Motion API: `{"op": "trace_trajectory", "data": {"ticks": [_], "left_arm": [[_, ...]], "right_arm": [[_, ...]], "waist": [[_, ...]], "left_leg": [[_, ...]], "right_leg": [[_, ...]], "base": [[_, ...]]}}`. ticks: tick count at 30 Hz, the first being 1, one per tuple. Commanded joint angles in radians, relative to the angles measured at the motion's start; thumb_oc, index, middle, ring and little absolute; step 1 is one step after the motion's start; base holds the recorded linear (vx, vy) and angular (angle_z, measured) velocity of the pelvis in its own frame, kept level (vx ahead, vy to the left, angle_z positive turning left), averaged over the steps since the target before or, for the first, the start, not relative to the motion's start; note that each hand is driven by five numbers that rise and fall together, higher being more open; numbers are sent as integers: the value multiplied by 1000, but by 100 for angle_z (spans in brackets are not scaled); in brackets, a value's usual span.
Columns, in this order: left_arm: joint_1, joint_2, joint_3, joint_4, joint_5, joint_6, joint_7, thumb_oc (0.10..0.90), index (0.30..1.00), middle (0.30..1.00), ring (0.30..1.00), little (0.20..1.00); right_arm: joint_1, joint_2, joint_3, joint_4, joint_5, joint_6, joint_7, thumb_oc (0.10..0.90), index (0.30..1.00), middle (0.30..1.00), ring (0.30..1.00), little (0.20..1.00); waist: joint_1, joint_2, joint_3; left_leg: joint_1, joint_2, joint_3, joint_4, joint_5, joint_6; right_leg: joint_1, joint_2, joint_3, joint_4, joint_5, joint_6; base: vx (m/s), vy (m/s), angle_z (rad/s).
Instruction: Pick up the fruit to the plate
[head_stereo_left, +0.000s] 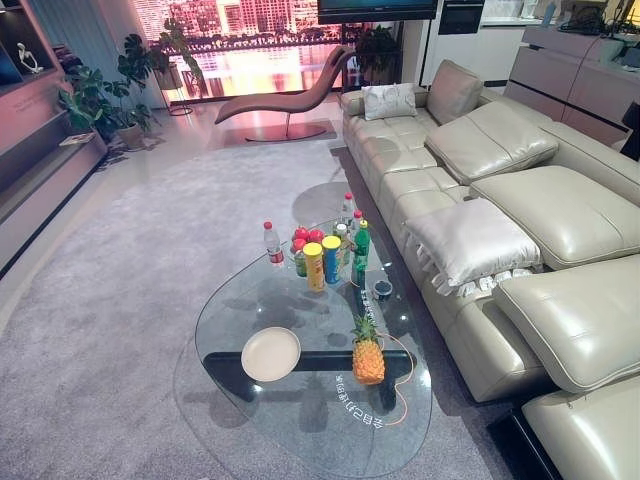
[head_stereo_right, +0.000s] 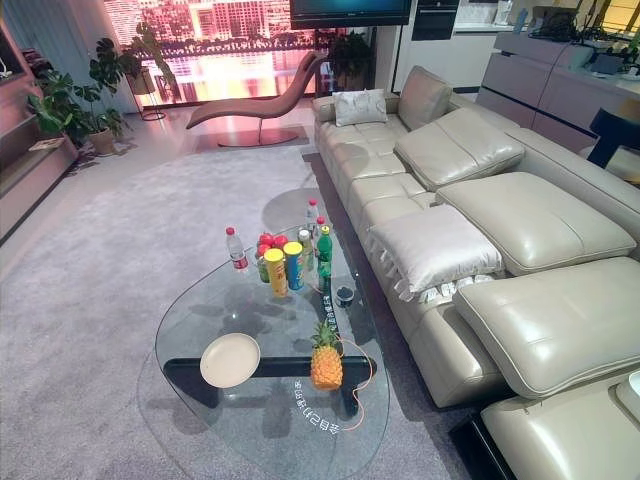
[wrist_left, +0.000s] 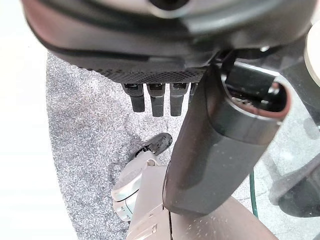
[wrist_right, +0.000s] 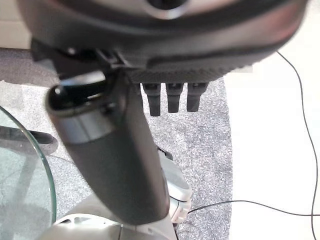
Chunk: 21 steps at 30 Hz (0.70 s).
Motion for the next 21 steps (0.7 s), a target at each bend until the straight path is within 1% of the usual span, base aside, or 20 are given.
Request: {"op": "trace_trajectory", "data": {"ticks": [1,4,9,21], "left_arm": [[-88,1,-17,51,6,-22,-16,800,900,900,900,900],[-86,4,-19,48,3,-36,-20,800,900,900,900,900],[-91,8,-17,43,-13,-22,-25,800,900,900,900,900],[-85,-1,-19,47,-7,-22,-16,800,900,900,900,900]], "right_arm": [[-89,8,16,57,-15,9,-19,800,900,900,900,900],[-86,9,18,57,-15,8,-19,800,900,900,900,900],[-90,8,16,58,-18,12,-18,800,900,900,900,900],[-86,14,12,65,-2,6,-24,800,900,900,900,900]], "waist": [[13,-17,35],[12,-15,35],[11,-13,35],[11,-9,31]], "left_leg": [[25,42,29,6,-8,-27],[24,42,31,6,-8,-27],[24,42,33,6,-7,-26],[24,40,31,6,-11,-25]], "right_leg": [[24,-61,-37,4,5,42],[23,-62,-37,4,6,42],[23,-63,-38,4,6,43],[24,-63,-41,4,3,42]], "base": [[0,0,0],[0,0,0],[0,0,0],[0,0,0]]}}
